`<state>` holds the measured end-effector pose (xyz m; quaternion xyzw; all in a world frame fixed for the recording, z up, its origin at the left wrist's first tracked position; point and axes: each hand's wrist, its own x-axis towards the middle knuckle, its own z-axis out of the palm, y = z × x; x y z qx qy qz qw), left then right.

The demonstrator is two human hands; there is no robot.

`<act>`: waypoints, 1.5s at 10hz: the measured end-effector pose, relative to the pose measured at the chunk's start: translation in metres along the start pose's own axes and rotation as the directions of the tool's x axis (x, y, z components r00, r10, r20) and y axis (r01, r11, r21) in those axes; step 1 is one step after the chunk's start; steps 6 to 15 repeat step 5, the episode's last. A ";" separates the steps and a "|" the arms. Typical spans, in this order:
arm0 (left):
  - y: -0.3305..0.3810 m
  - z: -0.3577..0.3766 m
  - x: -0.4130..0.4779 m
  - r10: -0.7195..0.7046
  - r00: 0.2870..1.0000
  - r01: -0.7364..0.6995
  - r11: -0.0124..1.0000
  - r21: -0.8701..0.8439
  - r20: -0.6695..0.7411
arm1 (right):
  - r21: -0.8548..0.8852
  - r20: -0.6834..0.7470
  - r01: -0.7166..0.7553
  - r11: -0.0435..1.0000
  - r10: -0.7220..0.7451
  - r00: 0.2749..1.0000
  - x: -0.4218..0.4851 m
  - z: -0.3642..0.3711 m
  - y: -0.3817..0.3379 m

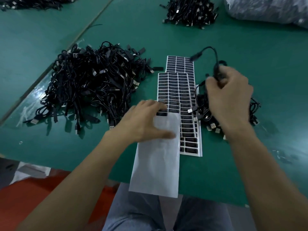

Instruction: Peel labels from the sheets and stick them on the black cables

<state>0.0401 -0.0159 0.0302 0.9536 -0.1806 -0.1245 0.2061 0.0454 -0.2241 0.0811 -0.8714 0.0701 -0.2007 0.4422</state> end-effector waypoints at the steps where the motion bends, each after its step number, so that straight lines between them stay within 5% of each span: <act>1: -0.004 0.011 -0.001 0.018 0.999 -0.021 0.995 0.103 0.027 | -0.257 -0.004 -0.045 0.965 0.045 0.999 0.007 -0.021 0.009; 4: -0.003 0.016 0.022 0.011 0.999 -0.006 0.993 0.118 -0.041 | -0.407 0.027 -0.161 0.899 0.188 0.982 0.015 -0.056 0.015; 15: 0.002 0.020 0.027 0.030 0.996 -0.025 0.998 0.064 -0.082 | -0.412 -0.010 -0.180 0.893 0.193 0.981 0.018 -0.067 0.005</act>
